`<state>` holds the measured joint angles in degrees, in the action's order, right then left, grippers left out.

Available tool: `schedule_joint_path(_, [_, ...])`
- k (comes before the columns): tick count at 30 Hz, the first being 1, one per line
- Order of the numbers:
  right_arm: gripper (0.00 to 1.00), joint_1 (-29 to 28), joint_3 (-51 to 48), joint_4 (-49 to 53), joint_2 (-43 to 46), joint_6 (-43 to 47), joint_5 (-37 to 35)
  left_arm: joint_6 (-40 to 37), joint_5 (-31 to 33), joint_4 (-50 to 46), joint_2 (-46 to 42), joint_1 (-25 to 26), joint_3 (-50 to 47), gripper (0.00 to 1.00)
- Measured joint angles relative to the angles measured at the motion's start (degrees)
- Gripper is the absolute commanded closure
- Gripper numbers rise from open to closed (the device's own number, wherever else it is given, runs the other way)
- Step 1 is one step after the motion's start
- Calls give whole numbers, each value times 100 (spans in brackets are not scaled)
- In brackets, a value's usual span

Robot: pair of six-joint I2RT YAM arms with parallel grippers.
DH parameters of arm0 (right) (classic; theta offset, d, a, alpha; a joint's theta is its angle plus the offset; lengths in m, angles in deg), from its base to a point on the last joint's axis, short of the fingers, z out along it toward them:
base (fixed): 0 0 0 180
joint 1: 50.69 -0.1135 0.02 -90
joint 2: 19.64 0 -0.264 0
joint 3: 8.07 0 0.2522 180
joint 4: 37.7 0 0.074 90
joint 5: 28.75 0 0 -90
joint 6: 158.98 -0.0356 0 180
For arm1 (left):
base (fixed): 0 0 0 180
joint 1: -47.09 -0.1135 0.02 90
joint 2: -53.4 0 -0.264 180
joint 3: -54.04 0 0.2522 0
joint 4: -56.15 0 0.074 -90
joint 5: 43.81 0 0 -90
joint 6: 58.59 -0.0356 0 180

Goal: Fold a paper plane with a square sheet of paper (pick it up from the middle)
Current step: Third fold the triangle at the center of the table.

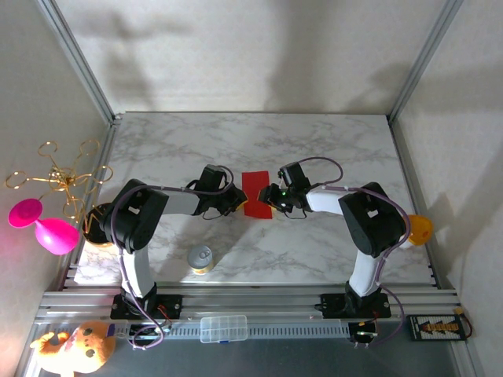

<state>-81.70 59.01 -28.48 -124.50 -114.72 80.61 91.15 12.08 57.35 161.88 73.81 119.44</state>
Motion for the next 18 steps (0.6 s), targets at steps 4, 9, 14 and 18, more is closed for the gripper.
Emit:
schedule_joint_path(4, [43,13,-35,76,138,133,-48,-15,-50,-2,0,-11,2,97])
schedule_joint_path(9, [24,55,-149,17,651,951,-232,15,-66,-22,-2,-22,2,98])
schedule_joint_path(14, [19,57,-603,-474,1484,2120,-328,162,-63,-24,-76,-20,0,98])
schedule_joint_path(18, [19,-87,-787,-732,1700,2872,-542,295,-61,-26,-216,-20,0,98])
